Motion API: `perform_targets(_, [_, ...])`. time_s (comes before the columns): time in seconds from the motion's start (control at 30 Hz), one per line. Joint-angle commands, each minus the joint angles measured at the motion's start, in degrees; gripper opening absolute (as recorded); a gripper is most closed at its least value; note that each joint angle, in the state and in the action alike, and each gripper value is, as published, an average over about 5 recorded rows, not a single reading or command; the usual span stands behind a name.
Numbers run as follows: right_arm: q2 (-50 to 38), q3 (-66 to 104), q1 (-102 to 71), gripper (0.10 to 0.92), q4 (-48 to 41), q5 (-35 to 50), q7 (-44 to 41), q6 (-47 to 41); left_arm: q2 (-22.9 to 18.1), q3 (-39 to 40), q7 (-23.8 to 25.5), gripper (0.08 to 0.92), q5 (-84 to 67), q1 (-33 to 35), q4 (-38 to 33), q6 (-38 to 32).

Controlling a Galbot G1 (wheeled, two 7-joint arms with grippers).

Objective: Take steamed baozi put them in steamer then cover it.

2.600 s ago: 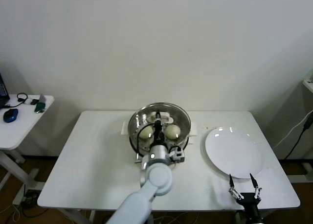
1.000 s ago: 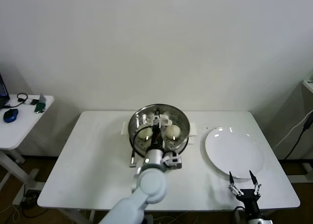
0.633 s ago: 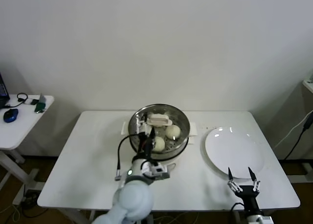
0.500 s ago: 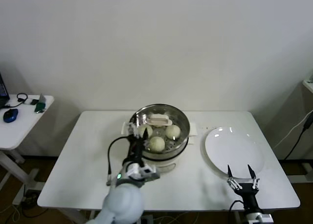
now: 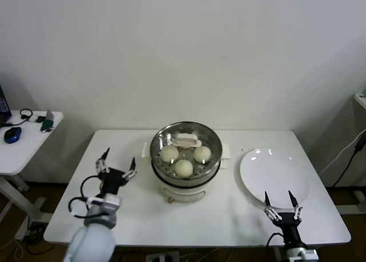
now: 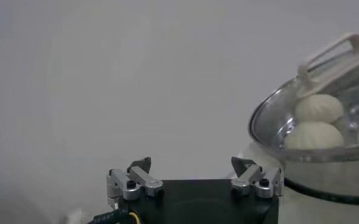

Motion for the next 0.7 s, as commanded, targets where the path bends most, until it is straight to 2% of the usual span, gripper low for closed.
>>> perform_targets(0.03, [-0.1, -0.1, 0.2, 0.823, 0.1, -0.5, -0.4, 0.2, 0.8, -15.9, 5.3, 0.823, -33.3, 9.2, 17.0, -35.1])
perform_targets(0.3, [0.0, -0.5, 0.2, 0.823, -0.1, -0.6, -0.8, 0.2, 0.0, -13.1, 6.1, 0.823, -33.4, 10.1, 24.3, -40.6])
perform_targets(0.7, [0.3, -0.8, 0.6, 0.823, -0.5, -1.4, -0.6, 0.0, -1.1, -11.0, 6.7, 0.823, -32.1, 10.6, 24.7, -42.3])
